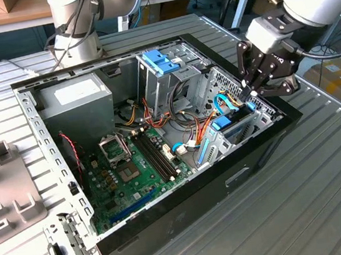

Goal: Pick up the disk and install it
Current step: 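Insert the second disk wire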

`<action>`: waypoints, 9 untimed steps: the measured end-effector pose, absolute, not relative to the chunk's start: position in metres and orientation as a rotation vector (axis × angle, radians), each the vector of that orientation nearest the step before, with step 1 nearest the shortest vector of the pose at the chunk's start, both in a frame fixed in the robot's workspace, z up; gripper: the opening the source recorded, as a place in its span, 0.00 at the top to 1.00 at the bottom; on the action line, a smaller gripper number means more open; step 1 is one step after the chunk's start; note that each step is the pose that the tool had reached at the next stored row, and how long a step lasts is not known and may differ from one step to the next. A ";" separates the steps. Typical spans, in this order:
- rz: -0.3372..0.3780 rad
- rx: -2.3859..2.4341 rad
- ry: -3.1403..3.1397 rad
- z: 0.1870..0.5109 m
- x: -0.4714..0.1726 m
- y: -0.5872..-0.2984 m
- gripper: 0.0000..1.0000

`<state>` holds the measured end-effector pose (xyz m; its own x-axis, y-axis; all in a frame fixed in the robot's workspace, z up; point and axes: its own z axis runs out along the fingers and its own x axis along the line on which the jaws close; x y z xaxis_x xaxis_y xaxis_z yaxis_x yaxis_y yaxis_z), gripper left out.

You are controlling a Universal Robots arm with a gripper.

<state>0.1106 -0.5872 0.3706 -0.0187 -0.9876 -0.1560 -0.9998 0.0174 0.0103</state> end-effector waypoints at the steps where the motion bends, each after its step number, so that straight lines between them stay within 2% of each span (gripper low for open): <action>1: 0.179 -2.124 2.163 0.372 0.112 -0.587 0.89; 9: 0.183 -2.124 2.163 0.374 0.118 -0.587 0.89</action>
<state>0.1177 -0.5872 0.3745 -0.0191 -0.9872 -0.1582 -0.9998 0.0173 0.0130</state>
